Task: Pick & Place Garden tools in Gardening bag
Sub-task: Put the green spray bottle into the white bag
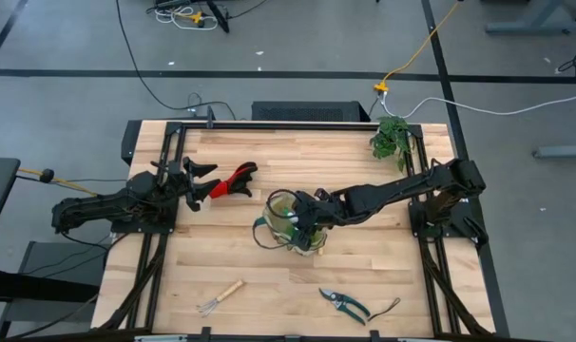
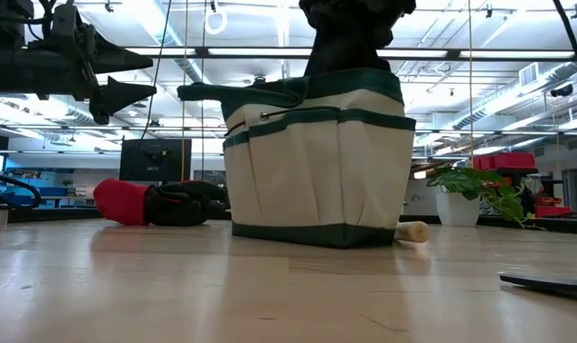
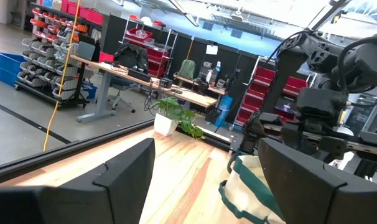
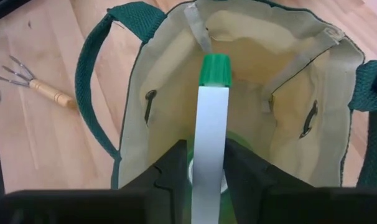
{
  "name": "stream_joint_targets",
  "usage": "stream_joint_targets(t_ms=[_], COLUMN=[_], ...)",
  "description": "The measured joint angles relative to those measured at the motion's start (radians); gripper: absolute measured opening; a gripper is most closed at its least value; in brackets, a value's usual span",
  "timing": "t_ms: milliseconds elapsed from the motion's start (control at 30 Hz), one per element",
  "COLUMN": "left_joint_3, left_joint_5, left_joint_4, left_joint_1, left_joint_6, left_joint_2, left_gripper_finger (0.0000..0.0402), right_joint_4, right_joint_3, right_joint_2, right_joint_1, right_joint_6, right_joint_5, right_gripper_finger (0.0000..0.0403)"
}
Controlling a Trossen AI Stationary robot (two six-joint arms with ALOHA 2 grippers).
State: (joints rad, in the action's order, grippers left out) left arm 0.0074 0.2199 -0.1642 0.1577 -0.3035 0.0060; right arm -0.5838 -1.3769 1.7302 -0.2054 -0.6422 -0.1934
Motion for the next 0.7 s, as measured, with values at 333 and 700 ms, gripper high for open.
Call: stream_joint_targets(t_ms=[333,700], left_joint_3=[0.0,0.0], left_joint_5=[0.0,0.0], left_joint_4=[0.0,-0.001], left_joint_1=[0.0,0.0], left_joint_6=[0.0,0.0], left_joint_2=[0.0,0.0], left_gripper_finger=[0.0291,0.0291], right_joint_4=[-0.002,-0.059], right_joint_3=[-0.001,-0.002], right_joint_2=[-0.019,-0.09], right_joint_1=[0.001,0.001], right_joint_6=[0.034,0.032], right_joint_5=[-0.002,-0.008], right_gripper_finger=[0.0112,0.0114])
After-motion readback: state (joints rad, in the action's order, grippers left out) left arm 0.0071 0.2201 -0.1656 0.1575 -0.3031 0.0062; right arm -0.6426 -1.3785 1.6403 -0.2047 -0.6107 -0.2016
